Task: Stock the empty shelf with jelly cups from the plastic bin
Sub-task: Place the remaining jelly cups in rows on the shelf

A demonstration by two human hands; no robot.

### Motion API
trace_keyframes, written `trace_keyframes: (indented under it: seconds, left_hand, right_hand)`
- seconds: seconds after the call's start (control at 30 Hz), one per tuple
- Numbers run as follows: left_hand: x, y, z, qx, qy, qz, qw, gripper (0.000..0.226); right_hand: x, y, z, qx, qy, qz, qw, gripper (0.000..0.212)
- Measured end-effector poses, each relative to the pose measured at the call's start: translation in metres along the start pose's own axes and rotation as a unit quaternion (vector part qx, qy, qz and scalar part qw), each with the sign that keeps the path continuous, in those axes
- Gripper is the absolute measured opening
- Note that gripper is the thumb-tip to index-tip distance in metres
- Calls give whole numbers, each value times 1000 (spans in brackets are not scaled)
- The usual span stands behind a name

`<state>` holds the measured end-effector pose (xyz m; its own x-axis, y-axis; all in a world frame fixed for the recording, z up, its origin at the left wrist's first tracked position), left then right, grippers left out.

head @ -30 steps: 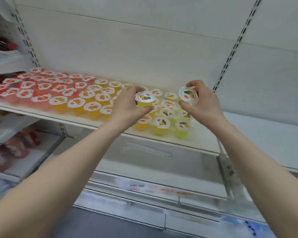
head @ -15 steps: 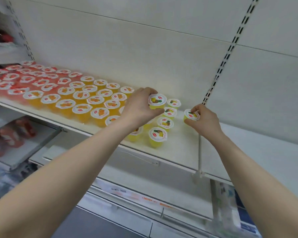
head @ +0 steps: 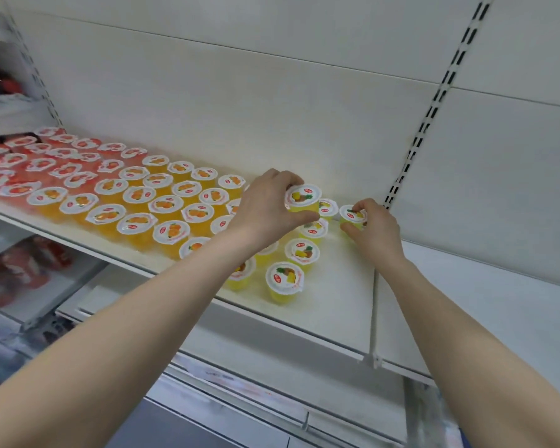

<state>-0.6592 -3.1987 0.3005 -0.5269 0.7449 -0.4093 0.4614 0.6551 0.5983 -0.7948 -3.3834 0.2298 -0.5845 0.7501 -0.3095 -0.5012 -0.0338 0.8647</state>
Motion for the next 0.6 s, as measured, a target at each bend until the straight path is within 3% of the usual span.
trace_keyframes:
  seconds: [0.23, 0.43, 0.6]
  left_hand:
    - [-12, -26, -12, 4, -24, 22, 999, 63]
    - [-17, -54, -27, -49, -56, 67, 995, 57]
    - [-16, -84, -34, -103, -81, 115, 985, 54]
  right_hand:
    - [-2, 1, -5, 47, 21, 8, 999, 34]
    - [-2, 15, -11, 117, 95, 62, 987, 55]
    - [3, 35, -16, 167, 127, 8, 978, 50]
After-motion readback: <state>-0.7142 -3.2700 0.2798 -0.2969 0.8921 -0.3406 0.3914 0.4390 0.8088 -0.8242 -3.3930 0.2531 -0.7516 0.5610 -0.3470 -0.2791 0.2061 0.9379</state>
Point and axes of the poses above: each hand's wrist, its own x-axis away from the middle knuckle, its own y-axis out of the back of the hand, z = x × y, the point moved 6 cm from there along -x, towards the middle knuckle, and after that the axes turned 11 degrees about x, right-handed, at the moved point
